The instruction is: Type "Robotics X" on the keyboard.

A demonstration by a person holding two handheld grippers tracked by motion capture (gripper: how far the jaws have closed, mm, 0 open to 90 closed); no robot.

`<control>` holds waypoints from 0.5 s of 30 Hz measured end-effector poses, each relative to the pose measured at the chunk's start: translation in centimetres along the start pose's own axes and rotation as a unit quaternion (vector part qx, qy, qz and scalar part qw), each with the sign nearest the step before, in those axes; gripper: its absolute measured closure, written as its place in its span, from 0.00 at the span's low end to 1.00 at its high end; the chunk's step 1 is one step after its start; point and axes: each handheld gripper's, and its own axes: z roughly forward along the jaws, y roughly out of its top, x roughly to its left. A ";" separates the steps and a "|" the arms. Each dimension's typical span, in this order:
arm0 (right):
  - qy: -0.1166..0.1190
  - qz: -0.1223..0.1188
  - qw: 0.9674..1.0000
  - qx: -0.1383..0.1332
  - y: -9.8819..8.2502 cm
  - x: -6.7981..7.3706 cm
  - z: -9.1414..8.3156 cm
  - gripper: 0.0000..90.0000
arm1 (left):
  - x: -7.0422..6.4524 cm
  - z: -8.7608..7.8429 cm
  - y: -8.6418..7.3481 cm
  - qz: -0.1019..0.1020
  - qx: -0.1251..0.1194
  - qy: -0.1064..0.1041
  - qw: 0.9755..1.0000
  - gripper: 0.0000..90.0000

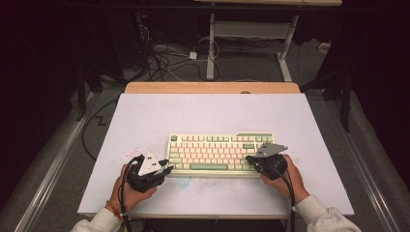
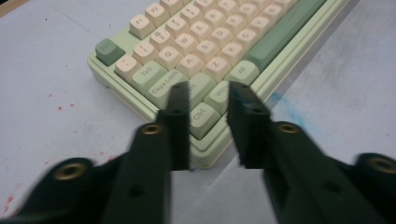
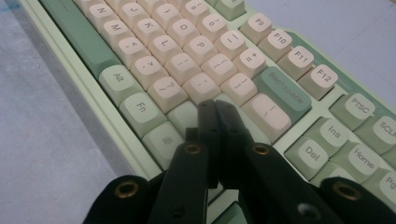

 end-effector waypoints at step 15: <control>-0.004 0.000 1.000 -0.001 -0.1 0.1 0.0 1.00 | 0.5 0.5 3.2 0.011 0.027 -0.013 1.000 0.97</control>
